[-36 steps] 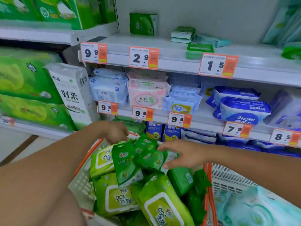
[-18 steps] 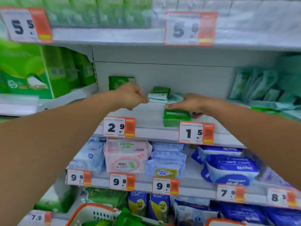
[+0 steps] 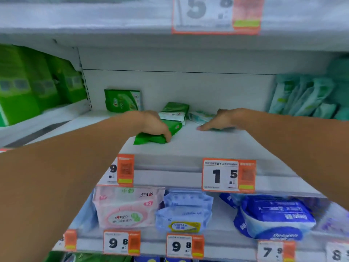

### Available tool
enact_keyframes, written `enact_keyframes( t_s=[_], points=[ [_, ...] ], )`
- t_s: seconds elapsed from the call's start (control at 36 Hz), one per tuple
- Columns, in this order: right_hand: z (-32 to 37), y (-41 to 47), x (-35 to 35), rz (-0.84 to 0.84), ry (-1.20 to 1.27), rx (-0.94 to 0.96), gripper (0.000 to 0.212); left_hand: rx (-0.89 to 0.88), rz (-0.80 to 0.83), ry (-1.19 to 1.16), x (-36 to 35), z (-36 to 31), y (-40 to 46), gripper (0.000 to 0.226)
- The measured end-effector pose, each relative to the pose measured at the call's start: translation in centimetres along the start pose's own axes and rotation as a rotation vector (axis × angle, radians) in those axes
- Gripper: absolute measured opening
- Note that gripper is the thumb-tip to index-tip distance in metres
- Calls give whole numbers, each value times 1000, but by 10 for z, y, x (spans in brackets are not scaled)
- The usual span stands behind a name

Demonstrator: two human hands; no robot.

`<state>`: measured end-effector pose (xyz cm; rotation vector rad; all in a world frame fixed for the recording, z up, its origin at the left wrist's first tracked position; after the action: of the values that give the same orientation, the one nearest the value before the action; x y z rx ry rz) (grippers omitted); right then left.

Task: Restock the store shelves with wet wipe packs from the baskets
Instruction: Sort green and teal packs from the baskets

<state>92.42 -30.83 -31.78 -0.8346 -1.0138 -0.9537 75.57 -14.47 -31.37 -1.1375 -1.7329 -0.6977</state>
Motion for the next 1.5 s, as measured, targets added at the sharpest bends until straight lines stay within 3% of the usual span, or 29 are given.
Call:
enact_keyframes(
  t_s=[0.08, 0.14, 0.19, 0.28, 0.33, 0.39, 0.53, 0.72, 0.89, 1.03, 1.31, 1.5],
  points=[
    [-16, 11, 2, -59, 145, -9, 65, 45, 60, -103, 0, 13, -3, 96],
    [-20, 13, 5, -48, 189, 22, 61, 58, 65, -130, 2, 17, -12, 110],
    [-24, 4, 11, -86, 173, 84, 60, 24, -4, -147, 8, 19, -17, 95],
    [-29, -36, 41, -401, 109, 284, 58, -128, -187, -236, 27, 7, -32, 56],
    [-34, -73, 57, -547, 128, 429, 56, -231, -328, -310, 41, -3, -50, 62],
    [-42, -103, 58, -551, 61, 483, 59, -295, -381, -372, 48, -12, -71, 66],
    [-67, -140, 43, -430, 111, 488, 70, -378, -295, -407, 35, -36, -119, 68],
    [-85, -243, 44, -702, 363, 667, 67, -354, -378, -755, 7, -33, -182, 50],
    [-117, -301, 19, -848, 487, 695, 61, -705, -797, -267, 11, -27, -250, 36],
    [-125, -336, 9, -912, 408, 835, 55, -968, -946, 101, -16, -24, -281, 32],
    [-111, -374, -33, -838, 214, 1055, 48, -1089, -907, 161, -39, -21, -297, 36],
    [-139, -366, -51, -709, 224, 951, 54, -1116, -790, 80, -71, -22, -282, 44]
  ],
)
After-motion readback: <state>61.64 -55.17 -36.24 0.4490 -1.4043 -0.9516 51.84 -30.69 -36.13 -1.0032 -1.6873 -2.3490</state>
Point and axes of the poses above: each hand's wrist, its own y-axis towards the middle knuckle, its own x-axis out of the back of the hand, z = x × y, the point moved 7 cm from there along y, towards the middle knuckle, and after that the axes turned 9 degrees about -x, right-handed, at the moved point
